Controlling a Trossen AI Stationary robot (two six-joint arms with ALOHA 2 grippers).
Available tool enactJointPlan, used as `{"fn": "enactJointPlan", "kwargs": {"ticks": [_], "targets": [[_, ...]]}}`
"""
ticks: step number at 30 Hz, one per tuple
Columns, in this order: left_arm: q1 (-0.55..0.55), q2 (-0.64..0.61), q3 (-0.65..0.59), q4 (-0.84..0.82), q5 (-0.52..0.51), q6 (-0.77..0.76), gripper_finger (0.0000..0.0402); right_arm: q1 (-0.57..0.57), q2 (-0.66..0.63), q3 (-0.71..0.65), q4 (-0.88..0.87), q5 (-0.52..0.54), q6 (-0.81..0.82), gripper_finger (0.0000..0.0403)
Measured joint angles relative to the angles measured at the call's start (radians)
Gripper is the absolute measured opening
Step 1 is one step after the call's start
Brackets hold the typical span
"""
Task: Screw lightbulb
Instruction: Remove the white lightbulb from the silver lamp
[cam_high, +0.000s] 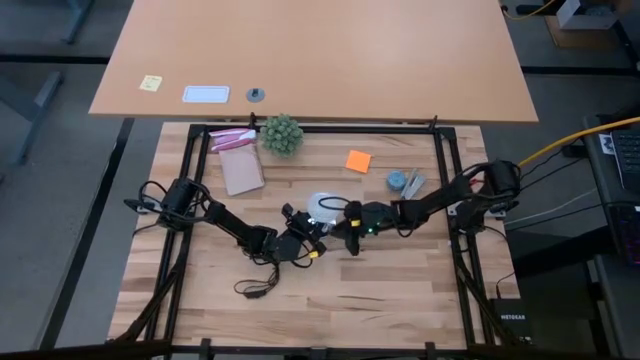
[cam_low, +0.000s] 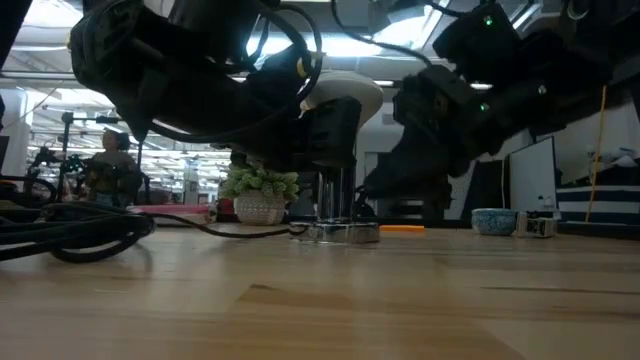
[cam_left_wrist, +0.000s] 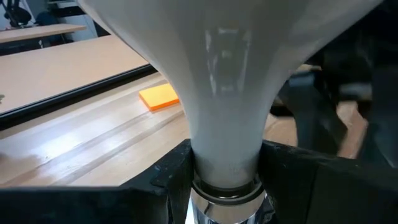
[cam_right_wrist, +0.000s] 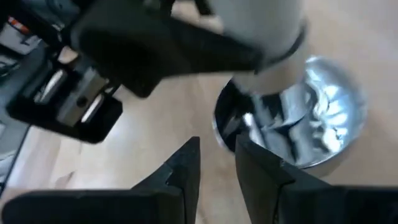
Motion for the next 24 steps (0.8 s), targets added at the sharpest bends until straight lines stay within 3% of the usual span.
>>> {"fn": "enactJointPlan", "kwargs": {"ticks": [8, 14, 24], "targets": [[0.036, -0.001, -0.001, 0.009, 0.013, -0.051, 0.0153, -0.066, -0.223, 0.000, -0.245, 0.143, -0.116, 0.0101], [0.093, -0.001, -0.002, 0.084, 0.083, -0.052, 0.0153, -0.119, -0.379, 0.000, -0.471, 0.280, -0.190, 0.0101], [0.176, 0.004, 0.044, 0.130, 0.228, 0.007, 0.0153, -0.239, -0.455, 0.000, -0.601, 0.296, -0.262, 0.0101]]}}
